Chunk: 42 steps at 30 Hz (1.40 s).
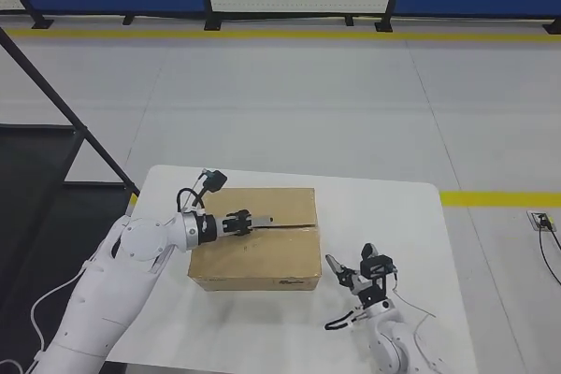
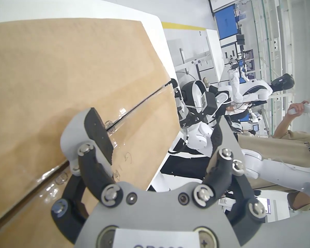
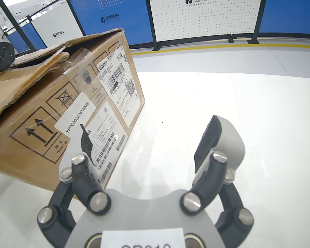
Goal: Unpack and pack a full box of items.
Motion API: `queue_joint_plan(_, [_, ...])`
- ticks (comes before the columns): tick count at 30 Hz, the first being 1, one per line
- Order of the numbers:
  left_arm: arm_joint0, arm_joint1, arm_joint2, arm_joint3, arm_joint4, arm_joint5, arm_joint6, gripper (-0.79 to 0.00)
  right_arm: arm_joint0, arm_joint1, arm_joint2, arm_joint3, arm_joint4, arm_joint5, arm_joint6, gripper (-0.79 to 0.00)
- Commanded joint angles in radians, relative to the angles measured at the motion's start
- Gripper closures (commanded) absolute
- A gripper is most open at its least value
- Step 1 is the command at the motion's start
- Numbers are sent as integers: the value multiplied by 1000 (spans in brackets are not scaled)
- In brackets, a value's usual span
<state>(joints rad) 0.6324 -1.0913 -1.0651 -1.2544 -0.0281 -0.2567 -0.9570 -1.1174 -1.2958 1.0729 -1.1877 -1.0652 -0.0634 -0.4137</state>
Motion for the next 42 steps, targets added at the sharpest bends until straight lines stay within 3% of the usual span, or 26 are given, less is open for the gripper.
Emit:
queue_joint_plan(1, [-1, -1, 1, 2, -2, -2, 0, -785, 21, -7, -8, 23, 13, 0, 11, -785])
queue_joint_plan(14, [8, -1, -4, 4, -10, -15, 9, -785, 112, -48, -63, 121, 27, -9, 35, -785])
queue_joint_plan(36, [7, -3, -1, 13, -15, -17, -4, -785, 140, -94, -48, 160, 80, 122, -9, -785])
queue_joint_plan(42, [6, -3, 0, 16, -17, -20, -6, -785, 149, -106, -65, 168, 31, 160, -11, -785])
